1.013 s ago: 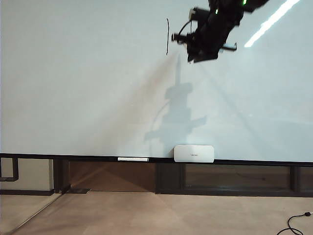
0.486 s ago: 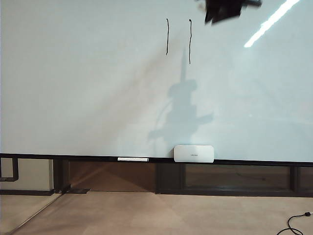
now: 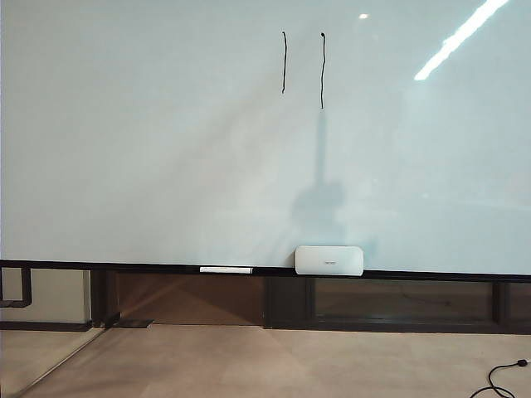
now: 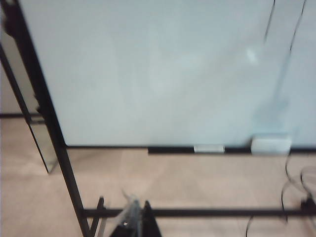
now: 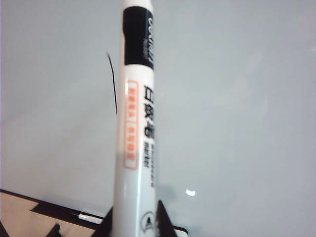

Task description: Reach to the right to find the marker pen, pick it up, and write the number 11 on the whiteboard.

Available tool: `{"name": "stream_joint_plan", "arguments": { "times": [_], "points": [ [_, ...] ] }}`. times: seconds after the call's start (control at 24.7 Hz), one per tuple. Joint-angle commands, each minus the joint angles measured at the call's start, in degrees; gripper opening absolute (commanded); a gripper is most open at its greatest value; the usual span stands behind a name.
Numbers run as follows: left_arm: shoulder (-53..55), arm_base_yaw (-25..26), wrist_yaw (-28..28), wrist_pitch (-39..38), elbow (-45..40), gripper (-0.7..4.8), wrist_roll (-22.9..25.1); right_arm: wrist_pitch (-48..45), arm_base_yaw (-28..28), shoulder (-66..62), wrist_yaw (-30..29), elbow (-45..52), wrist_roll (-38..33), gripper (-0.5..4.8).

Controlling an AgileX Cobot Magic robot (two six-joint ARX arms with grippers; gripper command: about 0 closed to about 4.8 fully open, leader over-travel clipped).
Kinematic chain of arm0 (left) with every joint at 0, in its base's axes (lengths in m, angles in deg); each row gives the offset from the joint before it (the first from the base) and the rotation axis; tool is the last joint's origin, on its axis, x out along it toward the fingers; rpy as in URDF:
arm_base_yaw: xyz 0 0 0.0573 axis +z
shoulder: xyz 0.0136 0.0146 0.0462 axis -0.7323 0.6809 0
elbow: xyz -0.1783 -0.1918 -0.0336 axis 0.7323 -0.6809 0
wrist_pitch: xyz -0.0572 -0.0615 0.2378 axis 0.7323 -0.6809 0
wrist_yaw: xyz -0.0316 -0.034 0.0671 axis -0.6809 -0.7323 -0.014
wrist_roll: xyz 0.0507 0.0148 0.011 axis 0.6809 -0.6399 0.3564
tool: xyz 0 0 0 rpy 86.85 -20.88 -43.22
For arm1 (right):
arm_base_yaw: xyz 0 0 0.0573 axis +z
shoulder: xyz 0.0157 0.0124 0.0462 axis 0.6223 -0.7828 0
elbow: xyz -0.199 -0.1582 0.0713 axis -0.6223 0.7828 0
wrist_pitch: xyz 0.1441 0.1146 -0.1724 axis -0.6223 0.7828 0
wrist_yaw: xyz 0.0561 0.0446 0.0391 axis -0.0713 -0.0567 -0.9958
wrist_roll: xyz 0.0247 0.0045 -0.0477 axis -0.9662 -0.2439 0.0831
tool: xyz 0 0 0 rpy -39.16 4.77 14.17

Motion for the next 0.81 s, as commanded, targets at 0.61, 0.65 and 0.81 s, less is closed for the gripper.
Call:
{"name": "stream_joint_plan", "arguments": {
  "times": [0.61, 0.65, 0.81],
  "points": [
    [-6.8, 3.9, 3.0, -7.6, 0.1, -0.05, 1.5, 10.5, 0.1, 42.1, 0.6, 25.0, -1.0, -0.05],
    [-6.8, 3.8, 1.9, -7.6, 0.0, -0.05, 1.5, 11.9, 0.2, 44.1, 0.6, 26.3, -1.8, -0.05],
    [-6.9, 3.8, -0.9, -3.0, -1.7, -0.05, 2.3, 15.6, 0.1, 51.2, 1.2, 30.5, -2.1, -0.05]
  ]
}}
